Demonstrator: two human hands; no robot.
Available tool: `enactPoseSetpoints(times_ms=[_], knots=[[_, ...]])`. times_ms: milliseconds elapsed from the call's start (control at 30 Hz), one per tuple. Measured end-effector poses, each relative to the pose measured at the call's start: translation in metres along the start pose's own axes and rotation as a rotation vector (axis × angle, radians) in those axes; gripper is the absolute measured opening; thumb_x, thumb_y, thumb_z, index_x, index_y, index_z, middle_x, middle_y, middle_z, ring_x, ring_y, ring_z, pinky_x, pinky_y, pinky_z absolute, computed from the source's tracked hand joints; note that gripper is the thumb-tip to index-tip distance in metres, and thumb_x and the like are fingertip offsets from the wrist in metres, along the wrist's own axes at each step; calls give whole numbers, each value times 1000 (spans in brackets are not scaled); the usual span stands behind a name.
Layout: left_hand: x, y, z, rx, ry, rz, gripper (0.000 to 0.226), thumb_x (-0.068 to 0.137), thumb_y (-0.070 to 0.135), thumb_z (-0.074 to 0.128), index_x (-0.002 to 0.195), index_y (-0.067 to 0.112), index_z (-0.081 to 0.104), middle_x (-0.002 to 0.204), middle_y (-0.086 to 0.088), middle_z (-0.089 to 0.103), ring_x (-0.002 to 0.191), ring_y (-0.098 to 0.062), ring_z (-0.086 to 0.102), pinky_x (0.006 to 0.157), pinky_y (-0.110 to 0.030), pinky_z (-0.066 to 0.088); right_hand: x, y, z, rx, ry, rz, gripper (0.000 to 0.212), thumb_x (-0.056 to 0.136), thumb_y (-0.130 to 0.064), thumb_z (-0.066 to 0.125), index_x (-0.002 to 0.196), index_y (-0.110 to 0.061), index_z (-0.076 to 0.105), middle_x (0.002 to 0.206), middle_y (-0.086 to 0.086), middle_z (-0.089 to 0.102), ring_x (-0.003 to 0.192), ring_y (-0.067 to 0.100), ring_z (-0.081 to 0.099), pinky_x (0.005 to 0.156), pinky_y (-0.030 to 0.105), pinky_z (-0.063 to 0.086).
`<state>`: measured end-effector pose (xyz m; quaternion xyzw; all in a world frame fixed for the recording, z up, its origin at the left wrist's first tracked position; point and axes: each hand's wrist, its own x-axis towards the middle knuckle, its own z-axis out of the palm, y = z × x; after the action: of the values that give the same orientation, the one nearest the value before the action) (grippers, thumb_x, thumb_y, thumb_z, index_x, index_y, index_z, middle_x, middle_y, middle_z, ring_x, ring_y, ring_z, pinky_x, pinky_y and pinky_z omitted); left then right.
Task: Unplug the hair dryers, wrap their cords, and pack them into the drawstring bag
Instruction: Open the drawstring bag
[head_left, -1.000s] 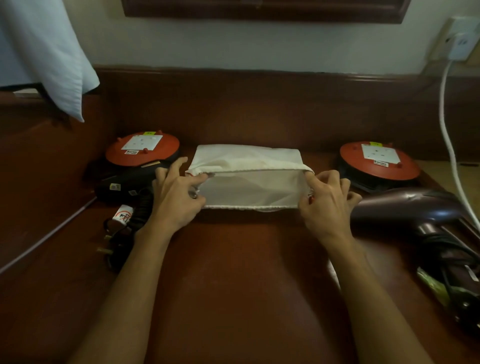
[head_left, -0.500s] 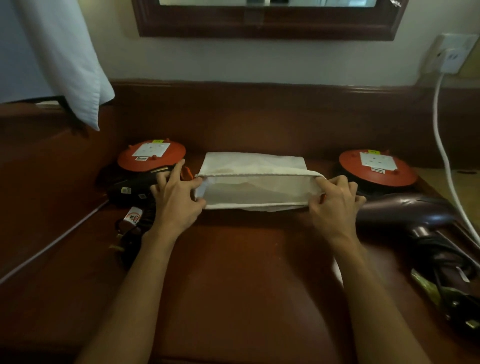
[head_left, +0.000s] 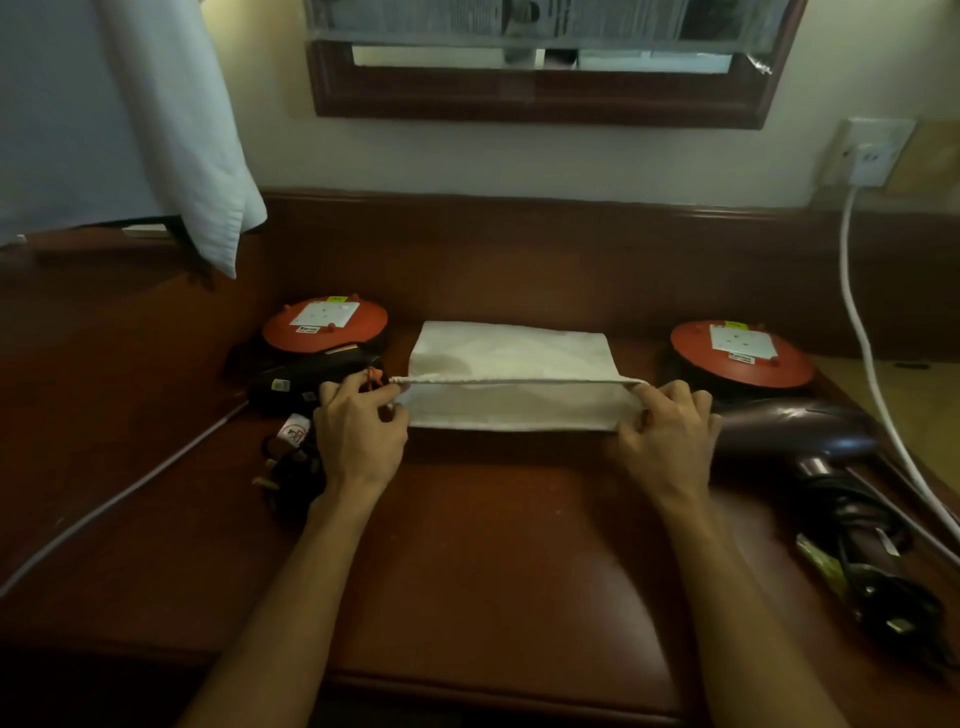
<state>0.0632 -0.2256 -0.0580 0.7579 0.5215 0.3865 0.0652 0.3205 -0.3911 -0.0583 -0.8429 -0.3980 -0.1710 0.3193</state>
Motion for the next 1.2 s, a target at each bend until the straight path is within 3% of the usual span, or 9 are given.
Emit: enactPoseSetpoints(times_ms=[167, 367, 433, 533, 633, 733, 833, 1033, 1200], knots=[[-2, -4, -3, -103, -40, -2, 32, 87, 15, 74, 119, 19, 74, 139, -9, 57, 121, -30, 43, 97, -45, 47, -15, 8, -4, 92, -73, -8, 31, 90, -13, 69, 121, -14, 73, 105, 3, 57, 102, 21, 42, 86, 30, 34], [-23, 2, -6, -249, -101, 228, 27, 75, 4, 77, 64, 28, 73, 139, 3, 56, 126, -25, 40, 100, -50, 40, -39, 8, -20, 312, -205, 110, 13, 87, -6, 72, 97, -15, 69, 112, 4, 54, 114, 23, 46, 100, 36, 43], [-30, 15, -6, -231, -73, 291, 26, 74, 7, 76, 68, 31, 69, 136, 4, 59, 127, -24, 42, 101, -46, 34, -49, 4, -23, 414, -218, 179, 28, 89, -7, 69, 111, -21, 59, 113, 1, 51, 110, 24, 52, 96, 38, 48], [-43, 44, 1, -156, -157, 424, 20, 81, 28, 70, 100, 35, 67, 129, 9, 62, 124, -20, 48, 101, -40, 31, -60, 2, -19, 308, -214, 142, 57, 93, -13, 64, 141, -37, 44, 117, -8, 46, 110, 15, 46, 95, 37, 44], [-53, 65, 22, 8, -334, 476, 41, 91, 49, 62, 130, 35, 61, 127, 6, 64, 122, -20, 52, 102, -43, 31, -58, 10, -15, 112, -188, 96, 35, 99, -19, 58, 132, -25, 65, 115, -2, 52, 109, 19, 43, 89, 32, 38], [-45, 61, 30, -40, -386, 391, 25, 95, 41, 64, 113, 27, 72, 110, 1, 70, 108, -23, 59, 93, -43, 42, -58, 14, -14, 94, -181, 94, 23, 98, -21, 60, 113, -21, 77, 111, 0, 54, 106, 20, 43, 85, 33, 38], [-39, 52, 28, -85, -414, 382, 18, 95, 36, 65, 104, 24, 75, 104, 0, 69, 103, -23, 61, 87, -41, 49, -61, 12, -24, 52, -143, 17, 27, 97, -25, 61, 120, -22, 73, 115, -1, 57, 106, 17, 40, 84, 33, 31], [-37, 93, 39, -57, -500, 532, 23, 95, 42, 63, 112, 30, 72, 113, 0, 64, 108, -22, 58, 86, -37, 46, -29, 54, -89, -304, -166, 60, 56, 94, -35, 59, 147, -26, 44, 142, 12, 47, 133, 32, 38, 111, 52, 31], [-42, 114, 60, -54, -499, 452, 24, 95, 44, 64, 107, 28, 77, 108, 0, 63, 103, -21, 59, 77, -32, 47, -13, 104, -113, -388, -396, 264, 73, 98, -49, 51, 159, -39, 12, 155, 21, 30, 138, 41, 38, 109, 53, 39]])
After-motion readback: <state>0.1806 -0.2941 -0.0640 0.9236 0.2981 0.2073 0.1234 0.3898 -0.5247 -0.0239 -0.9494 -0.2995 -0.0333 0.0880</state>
